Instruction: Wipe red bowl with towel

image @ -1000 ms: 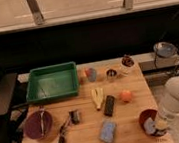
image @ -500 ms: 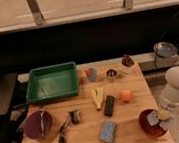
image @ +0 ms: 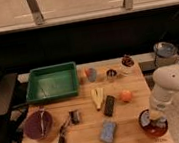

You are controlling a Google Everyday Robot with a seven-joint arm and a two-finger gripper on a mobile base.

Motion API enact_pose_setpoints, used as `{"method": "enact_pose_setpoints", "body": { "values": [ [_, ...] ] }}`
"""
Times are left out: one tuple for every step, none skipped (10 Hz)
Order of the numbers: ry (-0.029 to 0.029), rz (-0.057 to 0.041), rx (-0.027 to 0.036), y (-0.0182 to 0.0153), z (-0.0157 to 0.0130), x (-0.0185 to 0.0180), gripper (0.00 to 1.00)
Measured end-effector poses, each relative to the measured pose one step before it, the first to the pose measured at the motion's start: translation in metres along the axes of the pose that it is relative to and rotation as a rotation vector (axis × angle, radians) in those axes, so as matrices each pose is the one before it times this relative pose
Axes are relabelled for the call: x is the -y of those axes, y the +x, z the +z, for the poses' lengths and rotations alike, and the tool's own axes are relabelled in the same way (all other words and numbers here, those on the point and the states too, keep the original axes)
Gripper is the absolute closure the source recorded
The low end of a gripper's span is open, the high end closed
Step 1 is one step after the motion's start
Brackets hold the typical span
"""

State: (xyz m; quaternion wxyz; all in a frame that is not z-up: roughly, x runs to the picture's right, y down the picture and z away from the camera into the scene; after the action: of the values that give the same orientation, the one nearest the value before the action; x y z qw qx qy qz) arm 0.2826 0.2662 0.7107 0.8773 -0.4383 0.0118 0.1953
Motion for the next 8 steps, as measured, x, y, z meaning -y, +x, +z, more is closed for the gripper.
{"method": "enact_pose_setpoints", "body": {
  "values": [
    [-0.00844,0.00029,0.00099,0.00309,0.00398,-0.00985,1.0],
    [-0.00504,0.00364,0.00022,0.00264,0.00166,-0.00558,1.0],
    [-0.00464,0.01552,-0.00498,0.00778,0.00083,-0.00793,1.0],
    [-0.00093,0.01546,-0.00657,0.00673,-0.00043,-0.0023,1.0],
    [0.00254,0.01492,-0.00663,0.00653,-0.0028,0.00089,1.0],
    [0.00537,0.02372,-0.0006,0.01131,-0.00436,0.00367,1.0],
    [0.01054,0.02179,0.0022,0.00955,-0.00599,0.00656,1.0],
    [0.00877,0.00513,-0.00013,0.00092,-0.00503,0.0079,1.0]
  ]
}}
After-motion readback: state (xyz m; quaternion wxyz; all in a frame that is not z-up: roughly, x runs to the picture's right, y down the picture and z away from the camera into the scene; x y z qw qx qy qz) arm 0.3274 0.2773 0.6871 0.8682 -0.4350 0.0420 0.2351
